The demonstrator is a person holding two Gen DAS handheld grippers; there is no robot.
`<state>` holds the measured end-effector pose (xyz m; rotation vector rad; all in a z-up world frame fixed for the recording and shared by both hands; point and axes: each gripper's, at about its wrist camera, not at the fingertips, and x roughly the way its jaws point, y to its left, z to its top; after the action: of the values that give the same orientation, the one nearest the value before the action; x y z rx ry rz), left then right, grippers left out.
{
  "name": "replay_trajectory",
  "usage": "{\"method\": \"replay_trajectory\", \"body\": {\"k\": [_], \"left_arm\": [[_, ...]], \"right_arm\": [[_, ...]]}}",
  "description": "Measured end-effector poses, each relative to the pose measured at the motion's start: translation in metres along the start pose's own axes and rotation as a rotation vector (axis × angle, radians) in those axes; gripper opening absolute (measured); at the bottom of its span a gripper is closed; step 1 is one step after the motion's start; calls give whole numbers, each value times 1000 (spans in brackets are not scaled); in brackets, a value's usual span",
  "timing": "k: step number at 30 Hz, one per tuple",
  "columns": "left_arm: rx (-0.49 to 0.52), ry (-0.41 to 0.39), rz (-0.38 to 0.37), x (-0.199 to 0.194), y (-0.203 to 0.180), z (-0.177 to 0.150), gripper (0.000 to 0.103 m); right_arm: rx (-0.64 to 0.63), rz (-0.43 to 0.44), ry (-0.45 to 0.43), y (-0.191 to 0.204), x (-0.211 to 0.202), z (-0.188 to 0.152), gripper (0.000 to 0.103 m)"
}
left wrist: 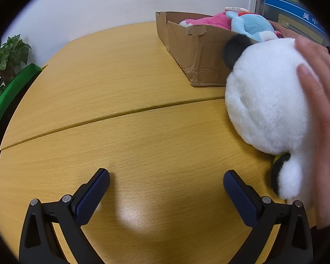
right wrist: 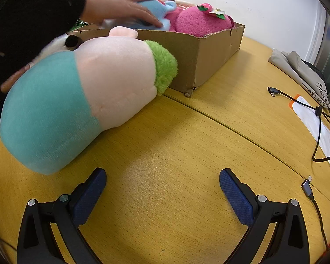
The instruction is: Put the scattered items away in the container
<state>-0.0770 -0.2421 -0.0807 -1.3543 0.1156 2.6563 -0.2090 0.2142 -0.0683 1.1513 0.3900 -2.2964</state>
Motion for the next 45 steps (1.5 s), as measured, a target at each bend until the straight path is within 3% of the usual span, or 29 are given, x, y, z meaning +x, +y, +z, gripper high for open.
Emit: {"method": "replay_trajectory", "body": {"k": [45], "left_arm": [[1, 0, -1, 4, 3, -1, 103]], "right_arm": [[-6, 4, -1, -1, 0, -1, 103]]}}
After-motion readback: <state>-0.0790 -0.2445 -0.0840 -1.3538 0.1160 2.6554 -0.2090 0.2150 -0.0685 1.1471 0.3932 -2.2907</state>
